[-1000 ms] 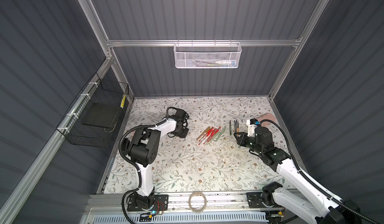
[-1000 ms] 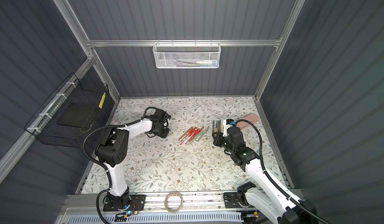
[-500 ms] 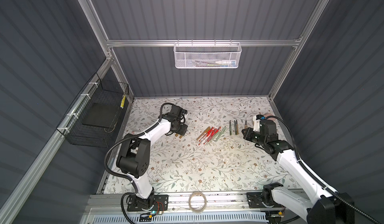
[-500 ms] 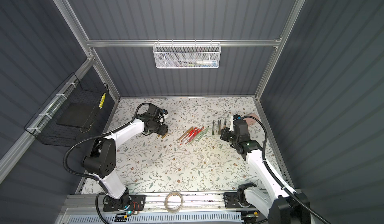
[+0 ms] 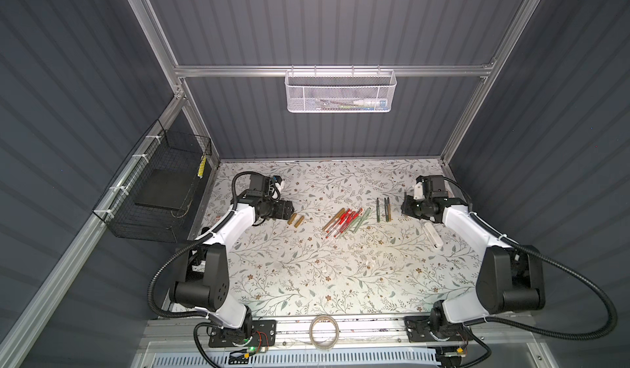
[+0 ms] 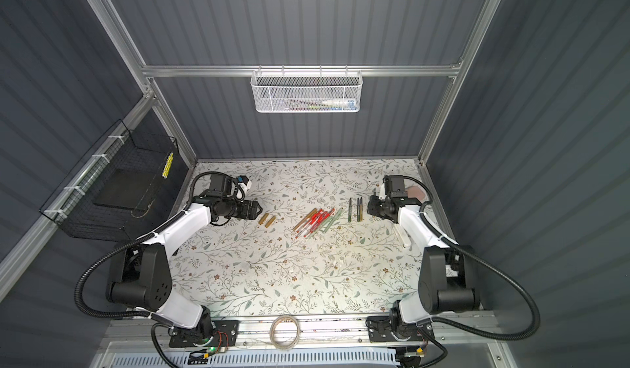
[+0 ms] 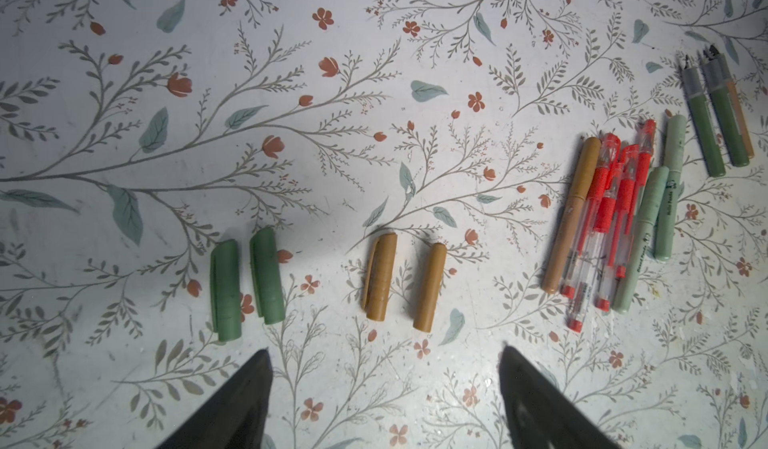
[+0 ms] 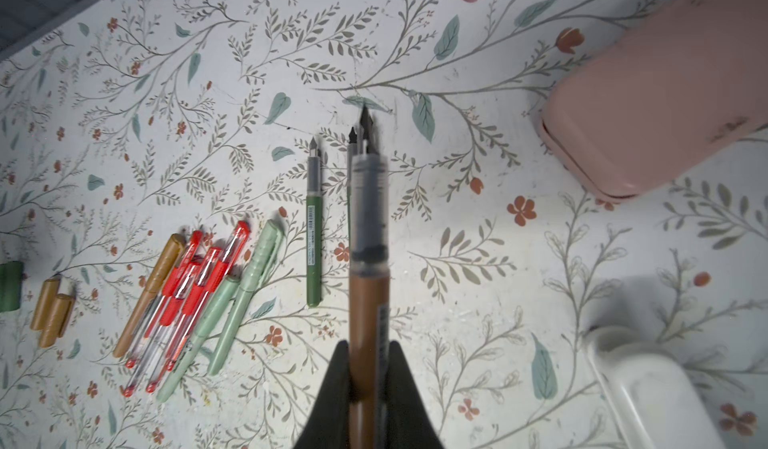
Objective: Remove pen caps from pens
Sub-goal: Place the pen at the middle-right of the table.
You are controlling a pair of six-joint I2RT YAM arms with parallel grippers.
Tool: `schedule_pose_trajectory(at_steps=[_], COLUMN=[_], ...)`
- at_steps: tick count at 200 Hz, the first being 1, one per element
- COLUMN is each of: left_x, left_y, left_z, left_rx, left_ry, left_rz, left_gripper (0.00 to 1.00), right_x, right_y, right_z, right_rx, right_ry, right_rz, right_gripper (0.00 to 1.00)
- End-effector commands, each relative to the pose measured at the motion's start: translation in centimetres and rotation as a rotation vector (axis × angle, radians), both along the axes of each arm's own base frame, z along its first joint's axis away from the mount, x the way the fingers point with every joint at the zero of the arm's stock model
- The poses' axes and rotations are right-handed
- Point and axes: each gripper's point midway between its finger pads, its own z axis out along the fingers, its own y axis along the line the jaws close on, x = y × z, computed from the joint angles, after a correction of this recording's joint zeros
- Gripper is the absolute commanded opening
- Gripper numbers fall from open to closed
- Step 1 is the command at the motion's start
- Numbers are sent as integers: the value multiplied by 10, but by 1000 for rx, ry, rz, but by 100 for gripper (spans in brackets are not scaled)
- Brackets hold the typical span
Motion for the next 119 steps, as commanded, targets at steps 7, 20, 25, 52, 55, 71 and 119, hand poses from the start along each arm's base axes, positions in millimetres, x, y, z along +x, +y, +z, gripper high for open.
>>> schedule_pose_trajectory(at_steps=[7,20,25,52,55,71,119], left_x=[3,4,4,6,6,7,9], left_y=[0,4,6,13,13,14,19], left_z=[19,21,21,24,24,23,23], left_rx=[-72,-84,-88,-103,-105,-111,-115], left_ry=[-44,-46,-45,-45,-47,-44,-43], left_rz=[6,19,26,47,48,50,65], left_gripper=[95,98,99,100,100,100,100], right_x=[8,14,16,28,29,34,38], right_y=[-5,-7,-7,-7,-8,-9,-12], right_z=[-17,-23,-27,-37,-40,-46,-59], right_rx=[-41,-53,-54,-66,-69,-71,-89], right_ry=[69,85,94,129,135,150,187], right_rz=[34,38,40,59,59,53,53], right_gripper=[0,0,0,0,0,0,0])
